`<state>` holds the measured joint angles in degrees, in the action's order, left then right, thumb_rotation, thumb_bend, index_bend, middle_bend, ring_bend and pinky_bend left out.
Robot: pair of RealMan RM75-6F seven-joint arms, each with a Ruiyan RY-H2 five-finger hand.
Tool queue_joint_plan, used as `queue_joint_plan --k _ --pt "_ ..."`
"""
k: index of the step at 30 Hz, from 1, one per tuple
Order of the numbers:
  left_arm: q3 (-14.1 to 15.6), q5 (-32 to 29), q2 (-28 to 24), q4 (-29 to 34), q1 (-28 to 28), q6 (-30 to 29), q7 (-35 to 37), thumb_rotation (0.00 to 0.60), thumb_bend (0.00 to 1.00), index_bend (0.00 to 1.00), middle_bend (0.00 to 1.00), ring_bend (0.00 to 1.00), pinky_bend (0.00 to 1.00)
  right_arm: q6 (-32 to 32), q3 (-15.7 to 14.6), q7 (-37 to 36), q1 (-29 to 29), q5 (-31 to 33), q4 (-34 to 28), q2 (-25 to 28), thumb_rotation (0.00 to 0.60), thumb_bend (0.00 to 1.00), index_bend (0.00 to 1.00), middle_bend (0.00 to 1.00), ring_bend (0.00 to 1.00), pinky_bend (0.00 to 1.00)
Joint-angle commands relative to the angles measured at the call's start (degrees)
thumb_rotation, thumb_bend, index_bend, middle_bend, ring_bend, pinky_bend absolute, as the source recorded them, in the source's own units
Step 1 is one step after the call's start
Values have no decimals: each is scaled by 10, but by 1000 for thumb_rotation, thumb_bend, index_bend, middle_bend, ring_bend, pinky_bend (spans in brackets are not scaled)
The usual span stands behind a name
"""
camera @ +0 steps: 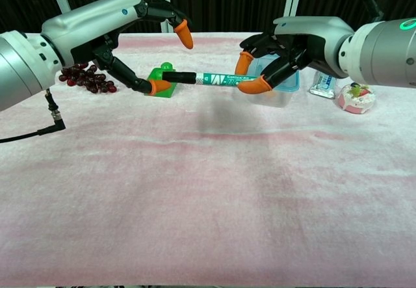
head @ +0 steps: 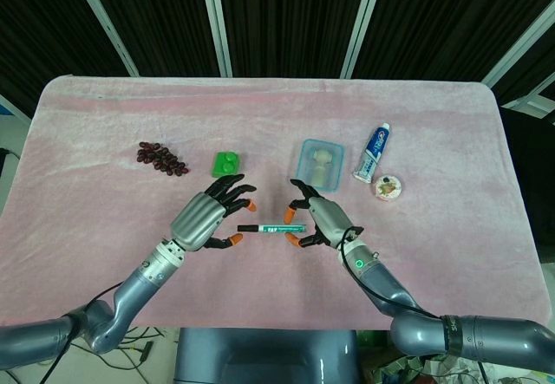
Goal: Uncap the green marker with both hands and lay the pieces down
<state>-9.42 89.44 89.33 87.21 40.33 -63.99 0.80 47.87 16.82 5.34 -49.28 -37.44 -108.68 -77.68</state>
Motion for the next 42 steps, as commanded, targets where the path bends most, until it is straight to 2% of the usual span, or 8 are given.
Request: queue_joint_plan --k 1,6,30,42 --pt "3 0 1 1 1 1 -2 600 273 375 185 0 98 1 -1 -2 -1 0 0 1 600 347 777 0 23 152" --pt "6 -1 5 -2 0 -5 -8 600 329 410 194 0 98 3 -3 -6 0 -2 -2 3 600 349 778 0 23 153" --pt "17 0 19 -23 2 -17 -17 600 332 444 196 0 98 -1 -11 -25 -2 -14 -4 7 600 358 786 0 23 152" --pt "22 3 27 -31 4 -24 -20 600 383 498 222 0 98 -2 -14 -33 -4 -19 -9 9 600 360 790 0 23 152"
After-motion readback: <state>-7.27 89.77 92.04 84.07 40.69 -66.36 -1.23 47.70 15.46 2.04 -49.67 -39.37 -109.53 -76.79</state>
